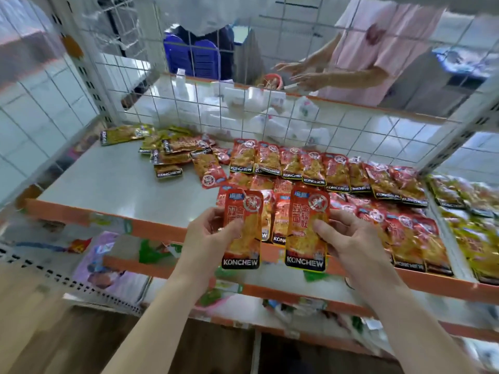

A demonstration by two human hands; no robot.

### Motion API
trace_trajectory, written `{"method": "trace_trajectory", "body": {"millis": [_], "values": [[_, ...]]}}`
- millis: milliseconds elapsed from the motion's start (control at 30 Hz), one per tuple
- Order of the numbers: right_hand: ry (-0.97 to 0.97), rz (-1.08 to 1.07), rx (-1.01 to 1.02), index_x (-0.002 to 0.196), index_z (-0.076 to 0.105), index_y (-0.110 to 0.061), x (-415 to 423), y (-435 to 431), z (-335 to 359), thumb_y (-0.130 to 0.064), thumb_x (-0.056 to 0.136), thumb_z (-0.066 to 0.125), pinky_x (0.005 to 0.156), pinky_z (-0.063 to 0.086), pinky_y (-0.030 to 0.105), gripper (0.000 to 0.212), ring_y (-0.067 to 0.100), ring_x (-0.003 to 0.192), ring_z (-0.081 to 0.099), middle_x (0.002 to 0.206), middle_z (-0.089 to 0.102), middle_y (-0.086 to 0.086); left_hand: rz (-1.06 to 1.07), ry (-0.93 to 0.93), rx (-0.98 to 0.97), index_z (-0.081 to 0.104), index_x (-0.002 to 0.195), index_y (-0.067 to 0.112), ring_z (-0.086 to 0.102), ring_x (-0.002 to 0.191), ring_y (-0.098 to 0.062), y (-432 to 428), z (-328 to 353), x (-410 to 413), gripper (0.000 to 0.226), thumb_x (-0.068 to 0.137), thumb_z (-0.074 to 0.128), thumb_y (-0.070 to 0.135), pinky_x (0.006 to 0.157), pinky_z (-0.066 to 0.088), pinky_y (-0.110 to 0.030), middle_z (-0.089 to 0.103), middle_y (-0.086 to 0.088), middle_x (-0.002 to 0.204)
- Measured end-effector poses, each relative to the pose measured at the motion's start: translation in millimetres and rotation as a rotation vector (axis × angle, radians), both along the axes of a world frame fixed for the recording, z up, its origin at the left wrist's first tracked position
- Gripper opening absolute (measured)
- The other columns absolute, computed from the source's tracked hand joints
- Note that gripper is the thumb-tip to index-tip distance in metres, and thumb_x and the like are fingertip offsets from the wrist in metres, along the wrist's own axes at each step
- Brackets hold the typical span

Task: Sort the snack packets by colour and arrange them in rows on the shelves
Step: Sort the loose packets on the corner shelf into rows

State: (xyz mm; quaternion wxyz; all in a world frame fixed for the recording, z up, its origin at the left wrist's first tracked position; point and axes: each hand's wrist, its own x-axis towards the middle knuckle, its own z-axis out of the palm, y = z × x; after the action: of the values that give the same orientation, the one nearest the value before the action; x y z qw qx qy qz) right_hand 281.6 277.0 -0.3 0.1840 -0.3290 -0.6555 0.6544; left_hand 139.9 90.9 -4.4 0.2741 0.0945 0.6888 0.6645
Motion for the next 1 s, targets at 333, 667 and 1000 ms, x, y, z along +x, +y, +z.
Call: {"method": "trace_trajectory", "body": {"millis": [333,667,1000], "values": [[0.001,-0.043,-0.018,0.108,0.07,-0.015,0,48,-4,-0.012,0.088,0.071,0.077,0.056,0.033,0.02,0.019,0.089,0.073,0.093,0.077,0.003,0.013,-0.019,-0.006,0.066,0.106,0.017,0.074,0.086,-0.019,51,-3,-2,0.017,0.09,0.071,0.014,0.076,0.058,-0.034,0.076,0.0,0.092],[-0.032,0.01,0.033,0.1,0.068,-0.027,-27,107,0,-0.019,0.085,0.076,0.082,0.054,0.026,0.018,0.01,0.089,0.07,0.091,0.075,-0.005,0.095,0.038,-0.066,0.068,0.107,0.017,0.074,0.085,-0.02,102,4,-27,0.018,0.09,0.071,0.014,0.079,0.057,-0.036,0.076,0.001,0.088],[-0.14,-0.024,0.12,0.113,0.066,-0.022,-87,119,-6,-0.026,0.088,0.074,0.072,0.049,0.018,0.027,0.009,0.096,0.064,0.102,0.069,-0.006,0.05,0.055,-0.091,0.067,0.101,0.022,0.072,0.088,-0.02,122,-10,-98,0.014,0.09,0.071,0.014,0.077,0.055,-0.036,0.074,0.0,0.093]]}}
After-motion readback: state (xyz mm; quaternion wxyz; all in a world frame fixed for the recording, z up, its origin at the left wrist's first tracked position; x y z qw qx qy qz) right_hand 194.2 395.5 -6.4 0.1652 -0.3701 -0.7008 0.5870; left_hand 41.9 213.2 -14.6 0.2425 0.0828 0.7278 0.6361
